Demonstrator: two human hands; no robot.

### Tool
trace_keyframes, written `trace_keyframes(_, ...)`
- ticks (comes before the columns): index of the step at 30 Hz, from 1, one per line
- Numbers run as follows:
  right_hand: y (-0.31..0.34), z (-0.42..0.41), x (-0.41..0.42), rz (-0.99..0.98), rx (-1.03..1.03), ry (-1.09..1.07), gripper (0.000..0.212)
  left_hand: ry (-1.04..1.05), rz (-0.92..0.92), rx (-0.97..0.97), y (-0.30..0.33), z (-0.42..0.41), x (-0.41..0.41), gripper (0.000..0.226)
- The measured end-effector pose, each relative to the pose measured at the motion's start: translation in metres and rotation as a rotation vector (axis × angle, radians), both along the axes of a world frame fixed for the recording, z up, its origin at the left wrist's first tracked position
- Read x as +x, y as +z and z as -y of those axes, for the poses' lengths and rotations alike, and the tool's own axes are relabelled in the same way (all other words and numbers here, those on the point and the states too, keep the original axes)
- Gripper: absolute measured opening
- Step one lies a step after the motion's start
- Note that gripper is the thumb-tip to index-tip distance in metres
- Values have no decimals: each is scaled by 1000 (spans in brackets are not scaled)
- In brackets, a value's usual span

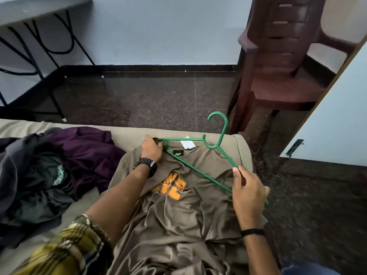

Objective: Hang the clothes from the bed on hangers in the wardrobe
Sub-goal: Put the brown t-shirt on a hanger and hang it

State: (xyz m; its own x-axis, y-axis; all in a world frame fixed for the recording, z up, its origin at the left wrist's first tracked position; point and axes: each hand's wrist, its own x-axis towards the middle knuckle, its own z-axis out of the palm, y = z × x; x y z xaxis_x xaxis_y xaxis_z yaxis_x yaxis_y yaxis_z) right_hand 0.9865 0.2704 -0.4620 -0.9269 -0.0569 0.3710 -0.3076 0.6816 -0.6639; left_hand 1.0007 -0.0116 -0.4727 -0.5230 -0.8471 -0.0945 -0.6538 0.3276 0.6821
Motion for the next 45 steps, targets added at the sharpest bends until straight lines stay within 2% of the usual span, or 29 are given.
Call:
trace_keyframes(4, -2, -1, 0, 12, 15, 26, 24, -36, 2, -161, -10, 1, 1, 23)
trace_keyframes(7, -2, -2, 1, 24, -13, 62, 23, -49, 21, -234, -14, 3, 2, 28)
trace_keyframes(10, -2, -2, 2, 47, -41, 83, 23, -76, 28, -208, -15, 5, 4, 34)
trace_keyframes(21, 0, -2, 1, 66, -61, 101, 21, -99, -199, 33, -3, 24, 20, 41)
trace_keyframes(26, 1, -3, 2, 81, -78, 130, 20, -242, -252, -15, 11, 21, 30, 42)
trace_keyframes(30, 2, -4, 4, 98, -79, 158, 18, -427, -199, -115, 20, 12, 41, 44)
trace_keyframes(34, 7, -5, 3, 90, -58, 224, 20, -453, -226, -160, 31, 9, 52, 50)
trace_keyframes(38, 12, -16, -2, 34, -75, 261, 21, -396, -256, -167, 46, 17, 63, 53)
trace_keyframes(41, 14, -17, -1, 24, -61, 282, 21, -524, -204, -146, 53, 10, 69, 45)
trace_keyframes(45, 9, -8, 5, 43, 29, 325, 22, -630, -178, -89, 59, -16, 71, 49)
